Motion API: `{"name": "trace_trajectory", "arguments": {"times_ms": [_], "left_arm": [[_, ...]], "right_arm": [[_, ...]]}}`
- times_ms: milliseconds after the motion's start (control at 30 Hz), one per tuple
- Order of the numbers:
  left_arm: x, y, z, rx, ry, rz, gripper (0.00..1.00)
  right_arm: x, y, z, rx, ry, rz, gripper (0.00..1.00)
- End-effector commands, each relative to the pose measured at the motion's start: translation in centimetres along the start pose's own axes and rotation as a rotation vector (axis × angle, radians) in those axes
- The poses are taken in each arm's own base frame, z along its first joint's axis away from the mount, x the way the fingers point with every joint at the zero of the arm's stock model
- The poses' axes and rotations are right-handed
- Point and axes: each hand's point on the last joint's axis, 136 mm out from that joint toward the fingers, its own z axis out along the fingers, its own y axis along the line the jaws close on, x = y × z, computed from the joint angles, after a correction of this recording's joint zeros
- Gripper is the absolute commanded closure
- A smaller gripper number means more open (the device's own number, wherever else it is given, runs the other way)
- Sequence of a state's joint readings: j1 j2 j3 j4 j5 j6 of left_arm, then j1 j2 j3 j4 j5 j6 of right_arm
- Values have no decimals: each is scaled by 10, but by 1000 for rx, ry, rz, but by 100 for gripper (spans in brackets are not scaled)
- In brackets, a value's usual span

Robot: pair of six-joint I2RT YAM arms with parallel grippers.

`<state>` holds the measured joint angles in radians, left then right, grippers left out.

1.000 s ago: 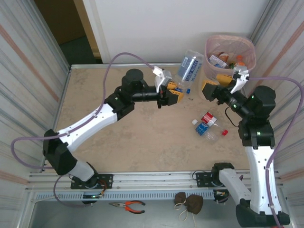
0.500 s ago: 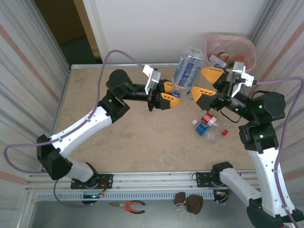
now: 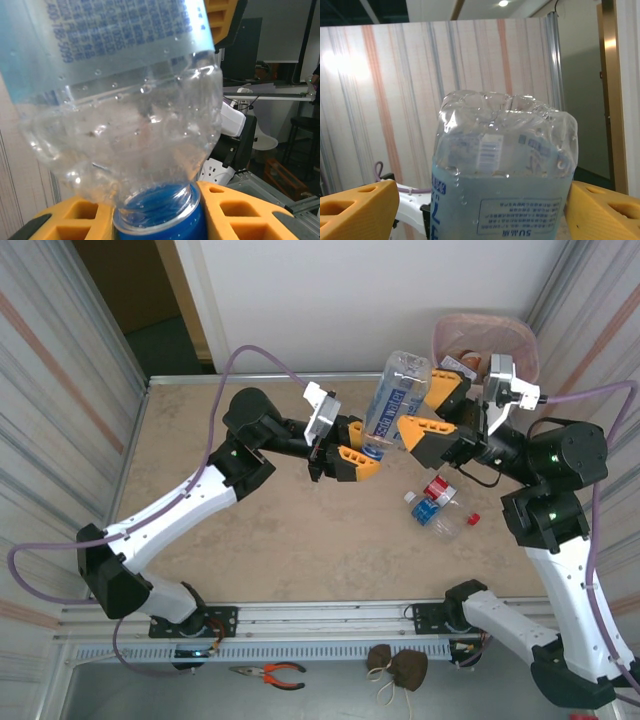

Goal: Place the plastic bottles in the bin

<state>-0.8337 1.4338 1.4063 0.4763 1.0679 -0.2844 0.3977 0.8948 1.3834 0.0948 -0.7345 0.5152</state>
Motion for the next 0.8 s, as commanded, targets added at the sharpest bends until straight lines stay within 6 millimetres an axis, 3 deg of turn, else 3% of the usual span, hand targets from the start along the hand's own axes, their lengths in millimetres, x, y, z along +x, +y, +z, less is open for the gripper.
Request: {"name": "trace_trajectory", "arguments": {"times_ms": [0,67,267,600,767], "left_arm": [[-26,-21,-1,47,-31,94,69],[-26,-22,0,50,-32,95,70],[-27,-22,1,65,-38,94,70],[-26,-23,2,63,-38,94,68],[-25,-20,1,40,-39,95,63]], "right_arm": [[-10,-5,-2,61,-27,-29,17],[-7,-5,-1,57,-15,-37,17],[0,18,3,-97,27,-30,23],[0,25,1,-110,24,-32,42],[0,25,1,-103,23,-37,45]]}}
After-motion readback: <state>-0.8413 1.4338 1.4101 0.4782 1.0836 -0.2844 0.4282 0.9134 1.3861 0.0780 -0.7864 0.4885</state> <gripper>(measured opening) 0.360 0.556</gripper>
